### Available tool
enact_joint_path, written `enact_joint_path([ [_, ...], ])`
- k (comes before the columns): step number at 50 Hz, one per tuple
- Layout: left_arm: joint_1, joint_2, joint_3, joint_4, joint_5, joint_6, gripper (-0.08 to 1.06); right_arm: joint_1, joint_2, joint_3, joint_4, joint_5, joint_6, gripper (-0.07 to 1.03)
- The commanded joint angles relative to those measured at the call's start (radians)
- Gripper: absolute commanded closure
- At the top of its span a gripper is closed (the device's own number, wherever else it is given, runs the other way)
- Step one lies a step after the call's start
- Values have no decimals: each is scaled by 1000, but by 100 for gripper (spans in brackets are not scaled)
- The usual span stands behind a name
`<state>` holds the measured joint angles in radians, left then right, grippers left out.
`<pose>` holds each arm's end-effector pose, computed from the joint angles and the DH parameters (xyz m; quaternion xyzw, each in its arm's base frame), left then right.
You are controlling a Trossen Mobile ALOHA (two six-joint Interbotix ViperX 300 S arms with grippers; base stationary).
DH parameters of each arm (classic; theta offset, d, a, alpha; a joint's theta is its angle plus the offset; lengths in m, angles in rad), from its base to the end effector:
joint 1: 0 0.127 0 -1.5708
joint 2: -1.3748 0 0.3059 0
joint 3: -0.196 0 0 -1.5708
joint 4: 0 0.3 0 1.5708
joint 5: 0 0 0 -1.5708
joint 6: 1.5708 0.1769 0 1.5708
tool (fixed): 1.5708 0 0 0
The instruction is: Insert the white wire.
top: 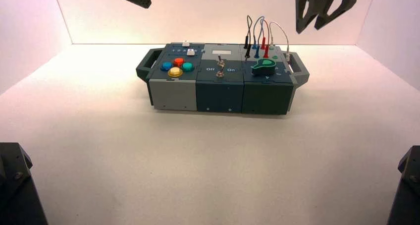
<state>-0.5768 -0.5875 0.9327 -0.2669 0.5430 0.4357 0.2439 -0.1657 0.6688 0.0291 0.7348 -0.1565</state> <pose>0.2201 -0.1720 0.1740 0.1789 0.3776 -0.3572 0.8353 0.3193 0.0830 0.1210 -0.1192 0.5679 0.1456 0.8013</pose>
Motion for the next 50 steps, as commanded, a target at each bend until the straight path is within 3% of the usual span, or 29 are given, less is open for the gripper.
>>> enact_joint_path([
  [1, -5, -5, -11, -2, -25, 5, 101, 6, 15, -34, 0, -15, -6, 27],
  [50, -6, -5, 31, 6, -48, 5, 101, 6, 224, -155, -6, -38, -6, 33],
])
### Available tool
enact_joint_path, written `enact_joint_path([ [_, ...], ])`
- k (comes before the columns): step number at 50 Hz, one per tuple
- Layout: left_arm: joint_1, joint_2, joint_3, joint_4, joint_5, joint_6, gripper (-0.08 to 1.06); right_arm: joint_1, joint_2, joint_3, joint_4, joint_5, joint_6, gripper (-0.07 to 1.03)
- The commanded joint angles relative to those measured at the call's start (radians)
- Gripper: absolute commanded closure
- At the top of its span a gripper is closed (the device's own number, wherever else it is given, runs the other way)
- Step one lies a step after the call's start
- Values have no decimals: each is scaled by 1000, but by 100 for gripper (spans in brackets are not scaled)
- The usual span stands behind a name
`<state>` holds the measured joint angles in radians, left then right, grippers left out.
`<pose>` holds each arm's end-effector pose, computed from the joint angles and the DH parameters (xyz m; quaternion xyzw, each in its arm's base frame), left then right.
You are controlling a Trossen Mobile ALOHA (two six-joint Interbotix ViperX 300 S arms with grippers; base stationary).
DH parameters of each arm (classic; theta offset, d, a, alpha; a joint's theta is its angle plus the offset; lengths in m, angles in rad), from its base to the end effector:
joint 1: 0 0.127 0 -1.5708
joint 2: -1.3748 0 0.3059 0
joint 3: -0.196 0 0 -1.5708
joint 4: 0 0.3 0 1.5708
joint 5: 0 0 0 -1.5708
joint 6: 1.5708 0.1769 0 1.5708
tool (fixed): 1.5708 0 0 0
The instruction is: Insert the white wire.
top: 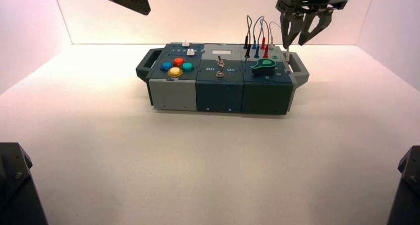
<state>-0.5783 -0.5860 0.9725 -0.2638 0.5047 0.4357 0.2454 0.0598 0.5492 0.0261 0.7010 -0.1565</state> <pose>0.2171 -0.1684 0.1620 0.1809 0.3797 -0.3529 0.8358 0.3573 0.0926 0.0804 -0.1229 0.5966 0.1447 0.7797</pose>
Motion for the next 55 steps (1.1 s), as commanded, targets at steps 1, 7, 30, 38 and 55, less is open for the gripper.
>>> enact_joint_path([
  [1, -3, -6, -9, 3, -9, 5, 101, 5, 2, -35, -5, -5, -6, 33],
  [7, -3, -6, -9, 5, -11, 5, 101, 5, 26, -48, -6, 2, -6, 33],
  [30, -5, -6, -9, 5, -14, 5, 101, 5, 55, -54, -25, 3, -2, 45],
  [38, -5, -6, -8, 5, -14, 5, 101, 5, 64, -57, -28, 2, -2, 54],
  [55, -3, -12, -8, 6, -14, 5, 101, 5, 83, -63, -28, -18, 5, 57],
])
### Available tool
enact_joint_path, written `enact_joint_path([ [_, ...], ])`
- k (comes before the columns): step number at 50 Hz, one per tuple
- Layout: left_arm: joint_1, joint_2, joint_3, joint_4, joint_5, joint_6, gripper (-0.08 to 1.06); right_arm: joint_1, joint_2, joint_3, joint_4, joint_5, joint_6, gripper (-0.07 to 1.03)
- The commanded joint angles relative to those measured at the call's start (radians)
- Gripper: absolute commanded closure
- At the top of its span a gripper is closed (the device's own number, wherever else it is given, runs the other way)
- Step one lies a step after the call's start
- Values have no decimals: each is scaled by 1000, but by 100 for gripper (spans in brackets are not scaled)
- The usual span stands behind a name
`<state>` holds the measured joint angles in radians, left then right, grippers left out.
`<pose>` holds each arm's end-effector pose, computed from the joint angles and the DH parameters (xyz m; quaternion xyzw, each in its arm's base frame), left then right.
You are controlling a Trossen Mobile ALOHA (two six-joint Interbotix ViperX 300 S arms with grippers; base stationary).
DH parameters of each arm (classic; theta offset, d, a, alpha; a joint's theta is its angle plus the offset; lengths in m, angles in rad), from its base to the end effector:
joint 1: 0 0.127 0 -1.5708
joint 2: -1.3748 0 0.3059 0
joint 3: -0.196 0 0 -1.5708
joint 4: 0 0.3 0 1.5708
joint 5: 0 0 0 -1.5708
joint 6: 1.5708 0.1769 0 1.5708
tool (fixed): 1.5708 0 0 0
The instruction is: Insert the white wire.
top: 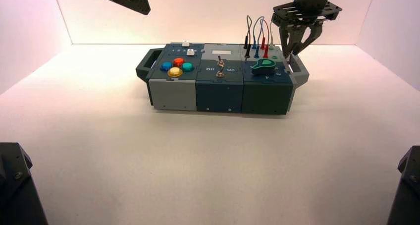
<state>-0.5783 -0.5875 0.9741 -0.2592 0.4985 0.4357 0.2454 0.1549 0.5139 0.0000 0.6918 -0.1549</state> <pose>0.2178 -0.1680 0.1623 0.1827 0.3766 -0.3522 0.8371 0.3661 0.0917 0.0552 -0.1365 0.6151 0.1432 0.7633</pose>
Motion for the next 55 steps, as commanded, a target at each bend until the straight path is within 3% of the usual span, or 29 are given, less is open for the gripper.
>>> enact_joint_path([
  [1, -3, -12, -9, 2, -8, 6, 101, 5, -9, -31, -2, -11, 3, 59],
  [5, -5, -11, -8, 2, -8, 5, 101, 5, -5, -32, -2, -11, 3, 63],
  [8, -3, -11, -6, 5, -8, 6, 101, 5, -2, -34, -2, -11, 3, 80],
  [14, -3, -11, -6, 5, -8, 5, 101, 5, -3, -34, -2, -11, 3, 94],
  [55, -3, -11, -5, 8, -15, 6, 101, 5, -84, -57, 3, 46, 3, 98],
])
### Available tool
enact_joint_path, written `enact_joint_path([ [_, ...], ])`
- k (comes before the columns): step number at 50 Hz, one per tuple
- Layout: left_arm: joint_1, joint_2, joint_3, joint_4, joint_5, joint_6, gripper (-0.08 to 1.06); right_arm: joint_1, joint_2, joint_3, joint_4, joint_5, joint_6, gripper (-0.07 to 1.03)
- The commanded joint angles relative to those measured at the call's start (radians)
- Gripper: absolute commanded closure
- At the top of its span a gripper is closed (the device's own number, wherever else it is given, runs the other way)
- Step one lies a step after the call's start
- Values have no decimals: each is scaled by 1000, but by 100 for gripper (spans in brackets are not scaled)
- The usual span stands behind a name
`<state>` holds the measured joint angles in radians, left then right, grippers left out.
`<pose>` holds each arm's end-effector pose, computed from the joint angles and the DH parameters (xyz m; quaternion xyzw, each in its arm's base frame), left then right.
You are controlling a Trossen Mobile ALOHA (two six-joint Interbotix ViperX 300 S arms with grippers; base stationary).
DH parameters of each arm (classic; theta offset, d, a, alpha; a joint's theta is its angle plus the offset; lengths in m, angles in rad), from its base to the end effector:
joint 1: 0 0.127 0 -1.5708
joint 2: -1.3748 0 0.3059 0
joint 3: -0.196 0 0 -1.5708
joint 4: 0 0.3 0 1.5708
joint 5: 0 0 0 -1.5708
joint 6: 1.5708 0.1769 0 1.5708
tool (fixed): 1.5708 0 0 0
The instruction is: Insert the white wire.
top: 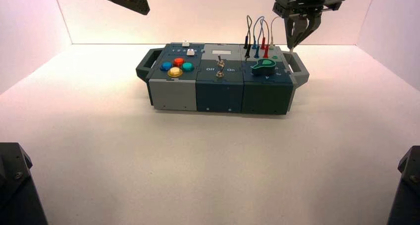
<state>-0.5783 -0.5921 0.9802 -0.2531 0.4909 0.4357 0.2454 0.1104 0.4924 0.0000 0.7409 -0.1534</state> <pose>0.2176 -0.1670 0.1619 0.1851 0.3734 -0.3512 0.8384 0.3679 0.0921 0.0762 -0.1355 0.6086 0.1428 0.7687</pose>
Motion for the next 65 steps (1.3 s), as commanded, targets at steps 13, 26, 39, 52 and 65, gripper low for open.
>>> enact_joint_path([
  [13, -3, -8, -9, 2, -8, 5, 101, 11, -49, -49, 9, -5, 2, 98],
  [26, -3, -12, -9, 2, -8, 6, 101, 32, -48, -52, 31, -8, 2, 98],
  [39, -2, -15, -9, 3, -8, 6, 101, 34, -43, -49, 54, -25, 6, 98],
  [52, 3, -25, -8, 2, -8, 5, 101, 35, -41, -43, 66, -55, 14, 98],
  [65, 6, -26, -8, 3, -9, 6, 101, 35, -32, -35, 67, -72, 15, 98],
])
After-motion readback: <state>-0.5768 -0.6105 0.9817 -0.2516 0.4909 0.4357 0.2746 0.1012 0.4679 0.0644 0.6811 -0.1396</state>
